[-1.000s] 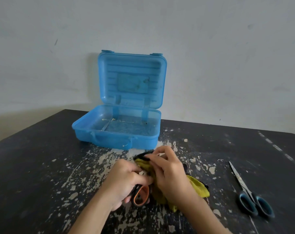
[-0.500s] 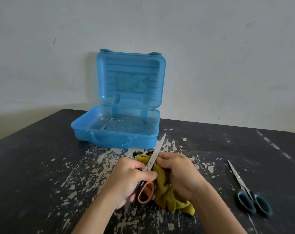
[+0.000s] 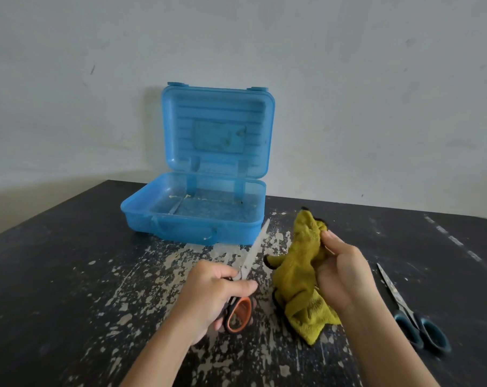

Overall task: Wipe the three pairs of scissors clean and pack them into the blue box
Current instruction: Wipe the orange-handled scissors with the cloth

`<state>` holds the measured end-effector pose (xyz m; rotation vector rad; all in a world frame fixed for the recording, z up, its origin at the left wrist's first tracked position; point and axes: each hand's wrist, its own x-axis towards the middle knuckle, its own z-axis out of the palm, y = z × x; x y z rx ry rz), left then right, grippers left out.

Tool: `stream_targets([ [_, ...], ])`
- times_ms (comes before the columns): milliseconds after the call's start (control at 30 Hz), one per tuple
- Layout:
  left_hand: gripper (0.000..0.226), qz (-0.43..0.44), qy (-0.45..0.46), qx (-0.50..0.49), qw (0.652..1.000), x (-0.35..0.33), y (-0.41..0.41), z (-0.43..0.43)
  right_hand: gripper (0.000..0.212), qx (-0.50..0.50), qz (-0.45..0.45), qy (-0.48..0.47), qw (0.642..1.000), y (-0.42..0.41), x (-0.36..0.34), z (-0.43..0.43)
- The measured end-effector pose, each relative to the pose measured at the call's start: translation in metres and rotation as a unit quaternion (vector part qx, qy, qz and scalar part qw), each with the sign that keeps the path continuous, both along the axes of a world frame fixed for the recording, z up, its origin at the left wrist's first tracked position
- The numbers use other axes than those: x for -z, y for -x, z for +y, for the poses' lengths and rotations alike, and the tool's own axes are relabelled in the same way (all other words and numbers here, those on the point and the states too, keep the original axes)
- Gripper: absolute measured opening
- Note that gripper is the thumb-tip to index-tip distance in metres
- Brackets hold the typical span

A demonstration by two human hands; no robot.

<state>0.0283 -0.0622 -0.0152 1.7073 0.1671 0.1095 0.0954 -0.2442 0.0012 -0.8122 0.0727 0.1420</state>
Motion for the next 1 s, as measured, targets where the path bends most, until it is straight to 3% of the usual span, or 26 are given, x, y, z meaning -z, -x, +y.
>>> stream_targets([
  [133, 0.063, 0.0, -0.002, -0.021, 1.0, -0.004, 0.001, 0.001, 0.026, -0.073, 0.004, 0.049, 0.996, 0.009, -0.002, 0.007],
  [267, 0.068, 0.004, -0.007, -0.014, 1.0, -0.007, 0.003, 0.001, 0.031, -0.164, -0.011, 0.101, 0.981, 0.018, 0.0, 0.024],
  [333, 0.06, -0.002, -0.012, -0.017, 1.0, -0.007, 0.002, 0.002, 0.027, -0.197, -0.032, 0.102, 0.975, 0.022, -0.001, 0.029],
  [467, 0.008, 0.001, -0.018, 0.005, 1.0, -0.006, 0.0, 0.004, 0.043, -0.235, -0.045, 0.123, 0.963, 0.024, 0.003, 0.032],
  [500, 0.01, 0.001, -0.027, 0.016, 1.0, -0.005, 0.0, 0.004, 0.042, -0.24, -0.049, 0.139, 0.959, 0.024, 0.004, 0.033],
  [600, 0.003, 0.008, -0.073, 0.044, 0.996, -0.009, 0.003, 0.002, 0.031, -0.238, -0.06, 0.192, 0.95, 0.028, 0.003, 0.038],
  [733, 0.017, -0.001, -0.18, 0.055, 0.982, -0.01, 0.004, -0.004, 0.009, -0.187, -0.064, 0.282, 0.939, 0.033, 0.005, 0.045],
  [867, 0.014, 0.004, -0.216, 0.067, 0.974, -0.016, 0.005, -0.008, 0.005, -0.143, -0.035, 0.252, 0.956, 0.037, 0.005, 0.05],
  [1000, 0.026, 0.001, -0.205, 0.073, 0.976, -0.017, 0.002, -0.006, 0.006, -0.117, 0.011, 0.198, 0.973, 0.037, 0.003, 0.05],
])
